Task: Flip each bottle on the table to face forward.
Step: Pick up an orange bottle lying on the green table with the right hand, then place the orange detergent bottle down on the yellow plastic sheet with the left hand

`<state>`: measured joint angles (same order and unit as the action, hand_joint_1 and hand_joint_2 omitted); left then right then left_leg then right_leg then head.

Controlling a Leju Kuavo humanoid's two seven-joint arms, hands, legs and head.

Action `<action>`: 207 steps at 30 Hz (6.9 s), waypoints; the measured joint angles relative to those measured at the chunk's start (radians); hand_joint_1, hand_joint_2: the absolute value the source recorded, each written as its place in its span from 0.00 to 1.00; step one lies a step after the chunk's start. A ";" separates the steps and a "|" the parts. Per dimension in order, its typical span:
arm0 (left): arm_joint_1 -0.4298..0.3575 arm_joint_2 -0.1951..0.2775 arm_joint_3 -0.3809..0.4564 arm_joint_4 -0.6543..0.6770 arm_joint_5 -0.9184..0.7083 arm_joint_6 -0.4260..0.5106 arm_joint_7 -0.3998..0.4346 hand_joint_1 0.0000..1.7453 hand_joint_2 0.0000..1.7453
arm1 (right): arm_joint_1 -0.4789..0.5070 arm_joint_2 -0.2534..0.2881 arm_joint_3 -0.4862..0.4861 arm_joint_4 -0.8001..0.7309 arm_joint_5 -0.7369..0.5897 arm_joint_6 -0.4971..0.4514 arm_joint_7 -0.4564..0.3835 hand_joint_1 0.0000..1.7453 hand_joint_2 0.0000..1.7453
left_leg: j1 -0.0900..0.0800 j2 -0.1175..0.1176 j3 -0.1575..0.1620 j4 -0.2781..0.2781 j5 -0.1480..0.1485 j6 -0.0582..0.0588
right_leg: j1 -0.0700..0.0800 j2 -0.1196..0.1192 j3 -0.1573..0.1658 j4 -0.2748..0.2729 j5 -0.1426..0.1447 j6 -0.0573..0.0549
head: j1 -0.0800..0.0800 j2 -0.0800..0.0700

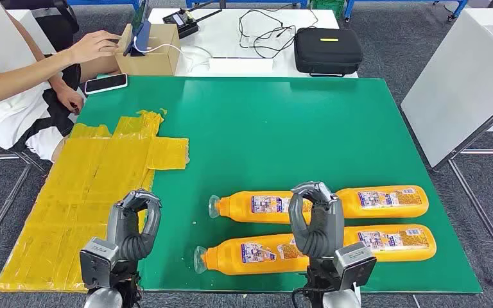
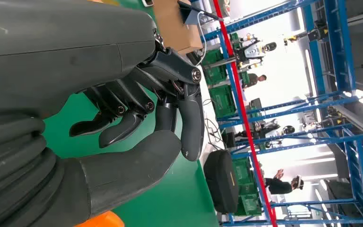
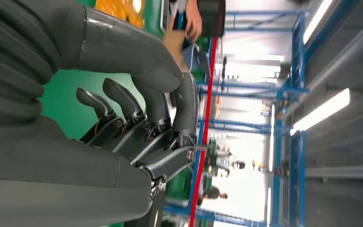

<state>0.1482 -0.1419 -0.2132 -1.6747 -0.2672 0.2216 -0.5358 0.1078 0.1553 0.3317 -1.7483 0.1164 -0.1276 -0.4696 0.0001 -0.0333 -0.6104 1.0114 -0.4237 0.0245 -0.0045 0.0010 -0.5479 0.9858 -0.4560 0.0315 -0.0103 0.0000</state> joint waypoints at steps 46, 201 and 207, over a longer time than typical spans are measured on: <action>-0.033 0.003 0.026 -0.038 0.090 -0.150 0.083 0.00 1.00 | -0.548 -0.231 0.266 0.504 0.733 0.151 0.290 0.00 1.00 | 0.001 0.000 0.000 0.000 0.000 0.000 | 0.001 0.000 0.000 0.000 0.000 0.000 | 0.000 0.000; -0.061 0.054 -0.053 0.001 0.239 -0.308 0.156 0.00 1.00 | -0.355 0.014 0.394 0.575 0.392 0.058 0.078 1.00 1.00 | 0.003 0.003 -0.003 0.000 0.002 -0.001 | 0.003 0.001 -0.005 0.000 0.003 -0.003 | 0.000 0.000; -0.066 0.054 -0.060 0.001 0.248 -0.315 0.152 0.00 1.00 | -0.349 0.015 0.411 0.619 0.398 0.059 0.081 1.00 1.00 | 0.003 0.003 -0.003 0.001 0.002 -0.001 | 0.003 0.001 -0.005 0.000 0.003 -0.003 | 0.000 0.000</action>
<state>0.0827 -0.0881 -0.2731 -1.6739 -0.0194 -0.0931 -0.3838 -0.2407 0.1702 0.7429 -1.1297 0.5143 -0.0683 -0.3883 0.0030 -0.0300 -0.6133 1.0119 -0.4218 0.0239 -0.0016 0.0015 -0.5529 0.9860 -0.4534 0.0287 -0.0101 0.0000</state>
